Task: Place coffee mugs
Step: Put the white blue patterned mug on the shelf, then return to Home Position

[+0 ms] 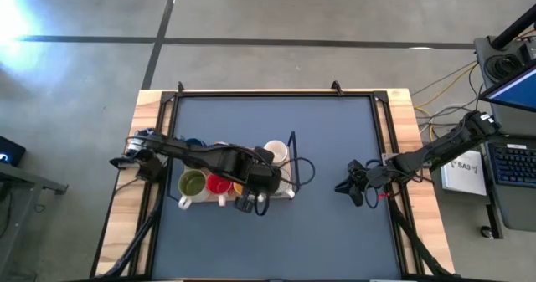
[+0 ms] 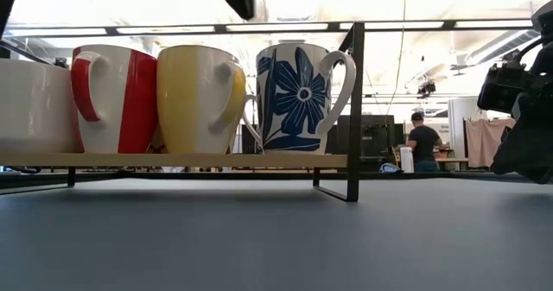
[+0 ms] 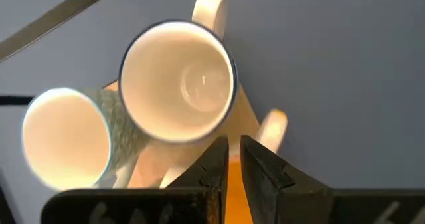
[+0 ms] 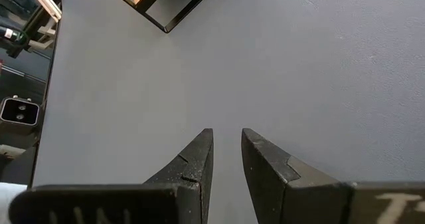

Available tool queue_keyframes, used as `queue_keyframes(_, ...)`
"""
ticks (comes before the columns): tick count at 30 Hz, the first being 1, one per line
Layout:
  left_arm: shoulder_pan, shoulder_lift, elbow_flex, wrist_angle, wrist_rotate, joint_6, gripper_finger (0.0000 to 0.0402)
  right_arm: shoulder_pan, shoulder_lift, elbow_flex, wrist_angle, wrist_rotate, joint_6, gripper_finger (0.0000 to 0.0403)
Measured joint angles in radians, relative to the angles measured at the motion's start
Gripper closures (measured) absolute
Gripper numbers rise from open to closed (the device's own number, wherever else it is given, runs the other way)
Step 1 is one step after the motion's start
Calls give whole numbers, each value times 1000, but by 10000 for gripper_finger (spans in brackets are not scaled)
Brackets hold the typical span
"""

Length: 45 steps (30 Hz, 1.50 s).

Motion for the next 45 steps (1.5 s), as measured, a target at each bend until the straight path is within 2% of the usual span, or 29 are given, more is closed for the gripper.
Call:
queue_keyframes(5,6,-88,-47,-27,11,-30,380,0,0,0,0,0,0,335)
queue_keyframes(9,19,-199,-137,-12,13,-93,380,0,0,0,0,0,0,335)
queue_keyframes(16,38,-482,-430,170,12,-196,380,0,0,0,0,0,0,335)
queue_keyframes(25,42,-930,-863,397,-7,-220,380,0,0,0,0,0,0,335)
queue_keyframes(34,42,-1317,-1155,563,-113,-197,380,0,0,0,0,0,0,335)
queue_keyframes(45,42,-1666,-1441,860,-122,-191,380,0,0,0,0,0,0,335)
